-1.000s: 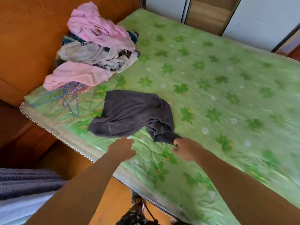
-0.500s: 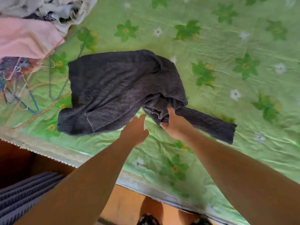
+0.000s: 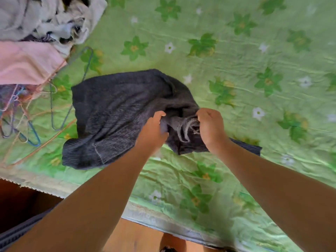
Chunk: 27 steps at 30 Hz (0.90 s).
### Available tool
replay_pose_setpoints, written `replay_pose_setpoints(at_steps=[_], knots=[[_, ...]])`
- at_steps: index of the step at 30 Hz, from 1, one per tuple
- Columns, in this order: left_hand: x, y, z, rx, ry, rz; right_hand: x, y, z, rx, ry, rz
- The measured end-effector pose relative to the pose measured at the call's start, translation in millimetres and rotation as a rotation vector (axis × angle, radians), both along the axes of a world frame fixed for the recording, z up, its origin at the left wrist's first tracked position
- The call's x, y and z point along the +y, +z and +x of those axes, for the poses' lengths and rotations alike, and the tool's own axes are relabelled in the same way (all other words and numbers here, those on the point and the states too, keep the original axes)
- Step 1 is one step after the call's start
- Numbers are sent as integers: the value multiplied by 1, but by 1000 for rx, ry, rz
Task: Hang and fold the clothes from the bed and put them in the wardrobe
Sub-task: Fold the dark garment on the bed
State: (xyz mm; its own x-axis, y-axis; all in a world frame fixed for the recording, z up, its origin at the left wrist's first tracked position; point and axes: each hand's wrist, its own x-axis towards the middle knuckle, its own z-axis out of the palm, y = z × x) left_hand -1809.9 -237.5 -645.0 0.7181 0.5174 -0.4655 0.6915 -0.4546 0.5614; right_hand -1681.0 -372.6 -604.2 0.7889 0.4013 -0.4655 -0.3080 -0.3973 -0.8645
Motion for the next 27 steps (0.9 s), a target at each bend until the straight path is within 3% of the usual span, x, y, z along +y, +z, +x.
replay_pose_setpoints(at_steps=[5, 8, 13, 16, 19, 22, 24, 27], knots=[[10, 88, 46, -63, -204, 139, 13, 140, 33, 177, -64, 236], [8, 152, 65, -63, -221, 221, 8, 217, 43, 142, 8, 270], [-3, 270, 72, -359, -254, 320, -10, 320, 55, 104, 100, 274], [-14, 337, 80, -434, -376, 150, -28, 379, 61, 122, 186, 250], [-34, 382, 93, -386, -536, -112, -52, 432, 59, 45, 285, 164], [-59, 410, 109, -365, -657, -138, -81, 469, 56, -113, 316, 103], [-77, 426, 118, -411, -696, -135, -106, 481, 58, -258, 257, 146], [-101, 441, 130, -538, -671, -165, -152, 474, 58, -359, -9, 277]])
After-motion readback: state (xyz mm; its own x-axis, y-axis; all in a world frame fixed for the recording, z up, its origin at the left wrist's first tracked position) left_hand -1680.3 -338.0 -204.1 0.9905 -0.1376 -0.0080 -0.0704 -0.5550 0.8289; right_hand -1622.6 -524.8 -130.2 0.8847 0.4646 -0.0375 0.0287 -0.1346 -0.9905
